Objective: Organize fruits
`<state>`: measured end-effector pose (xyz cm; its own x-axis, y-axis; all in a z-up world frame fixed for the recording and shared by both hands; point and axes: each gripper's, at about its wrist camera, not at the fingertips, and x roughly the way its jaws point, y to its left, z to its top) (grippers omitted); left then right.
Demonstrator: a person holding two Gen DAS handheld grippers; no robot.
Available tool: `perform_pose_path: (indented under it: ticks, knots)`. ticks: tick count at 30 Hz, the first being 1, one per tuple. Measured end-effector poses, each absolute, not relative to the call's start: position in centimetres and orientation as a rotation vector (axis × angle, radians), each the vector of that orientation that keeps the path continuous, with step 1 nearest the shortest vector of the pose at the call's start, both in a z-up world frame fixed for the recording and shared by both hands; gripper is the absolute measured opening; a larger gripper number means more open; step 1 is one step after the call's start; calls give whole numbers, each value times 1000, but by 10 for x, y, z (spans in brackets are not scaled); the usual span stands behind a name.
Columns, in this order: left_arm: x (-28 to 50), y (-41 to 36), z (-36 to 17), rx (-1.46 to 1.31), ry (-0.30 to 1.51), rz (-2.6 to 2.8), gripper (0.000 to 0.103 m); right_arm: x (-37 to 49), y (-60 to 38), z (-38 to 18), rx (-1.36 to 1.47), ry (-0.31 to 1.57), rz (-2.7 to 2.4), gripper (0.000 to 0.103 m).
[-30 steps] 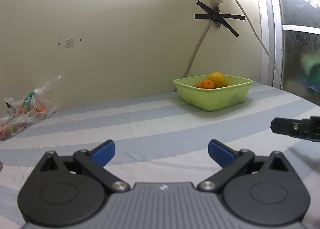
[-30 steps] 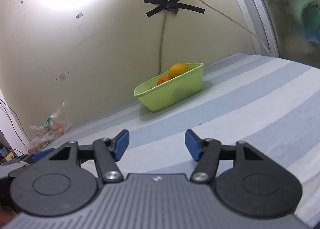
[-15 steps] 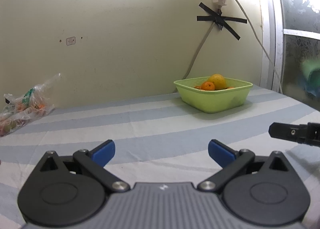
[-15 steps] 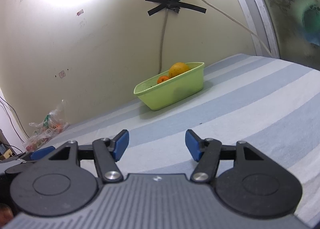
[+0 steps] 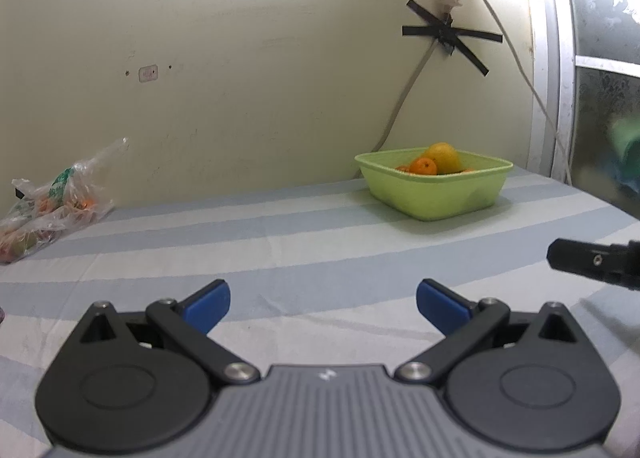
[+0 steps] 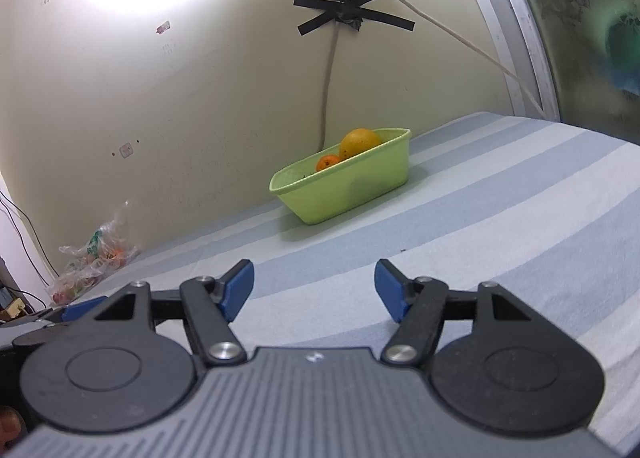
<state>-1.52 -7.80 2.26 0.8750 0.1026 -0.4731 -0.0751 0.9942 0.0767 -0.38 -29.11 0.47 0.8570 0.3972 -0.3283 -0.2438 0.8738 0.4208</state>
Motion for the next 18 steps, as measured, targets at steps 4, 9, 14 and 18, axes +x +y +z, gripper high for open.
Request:
perform_pose_path:
  ticks: [4, 9, 14, 18]
  knots:
    - [-16, -78, 23, 59, 499, 103, 103, -4, -292, 4, 379, 415, 348, 69]
    - [-16, -80, 23, 67, 500, 111, 103, -6, -293, 4, 381, 408, 350, 69]
    - [-16, -81, 23, 71, 503, 115, 103, -6, -294, 4, 383, 403, 352, 69]
    - [-15, -82, 22, 80, 500, 120, 103, -7, -294, 4, 385, 401, 354, 69]
